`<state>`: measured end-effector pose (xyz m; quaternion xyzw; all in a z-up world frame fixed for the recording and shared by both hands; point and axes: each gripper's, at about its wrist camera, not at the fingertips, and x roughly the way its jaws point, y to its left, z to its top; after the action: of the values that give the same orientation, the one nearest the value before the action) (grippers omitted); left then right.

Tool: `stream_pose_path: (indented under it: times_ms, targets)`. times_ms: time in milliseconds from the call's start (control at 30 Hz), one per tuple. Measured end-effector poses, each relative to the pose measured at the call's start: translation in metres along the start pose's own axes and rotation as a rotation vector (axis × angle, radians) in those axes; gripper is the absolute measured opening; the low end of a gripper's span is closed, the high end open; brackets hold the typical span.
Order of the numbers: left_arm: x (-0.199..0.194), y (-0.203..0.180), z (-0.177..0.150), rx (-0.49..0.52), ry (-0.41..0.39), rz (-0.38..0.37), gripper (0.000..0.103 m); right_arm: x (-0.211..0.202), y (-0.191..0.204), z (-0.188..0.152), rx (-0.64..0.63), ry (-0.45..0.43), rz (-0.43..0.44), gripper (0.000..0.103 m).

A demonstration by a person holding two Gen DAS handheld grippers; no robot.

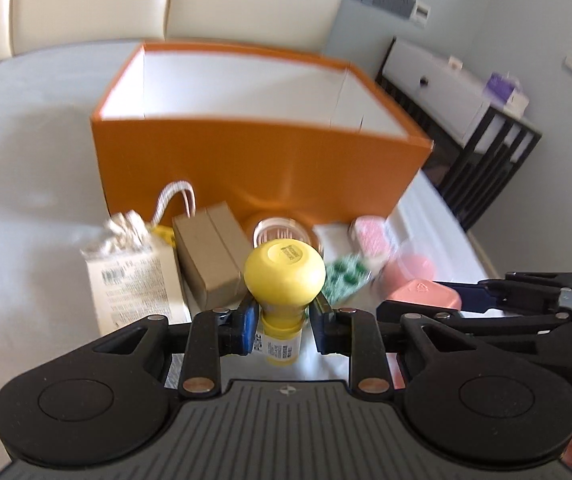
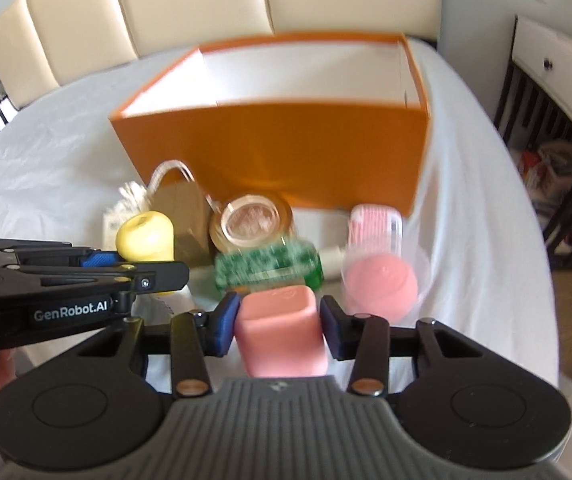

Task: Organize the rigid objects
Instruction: 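Lift both held bottles and carry them over the orange box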

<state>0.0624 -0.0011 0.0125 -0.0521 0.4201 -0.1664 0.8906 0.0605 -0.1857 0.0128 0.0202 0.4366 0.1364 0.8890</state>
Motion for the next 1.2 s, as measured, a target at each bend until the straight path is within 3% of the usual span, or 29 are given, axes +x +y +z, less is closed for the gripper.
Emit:
stream_pose_path:
  times_ms: [467,733,900,1033,1200]
  targets:
    - [-0.057,0.016,0.071,-0.019,-0.29,0.04,0.03,-0.045,0.036,0.081,-0.095,-0.247,0.017,0.042]
    - [-0.055,0.029,0.121,-0.005,-0.393,0.078,0.03,-0.035,0.053,0.143,-0.143,-0.359,-0.022,0.042]
    - [-0.027,0.049,0.141,-0.027,-0.366,0.092,0.03,0.002,0.053,0.175,-0.125,-0.34,-0.059,0.042]
    - [0.004,0.063,0.146,-0.036,-0.289,0.077,0.03,0.046,0.047,0.183,-0.08,-0.235,-0.051,0.042]
    - [0.033,0.08,0.135,-0.003,-0.183,0.076,0.03,0.093,0.042,0.177,-0.016,-0.097,0.026,0.042]
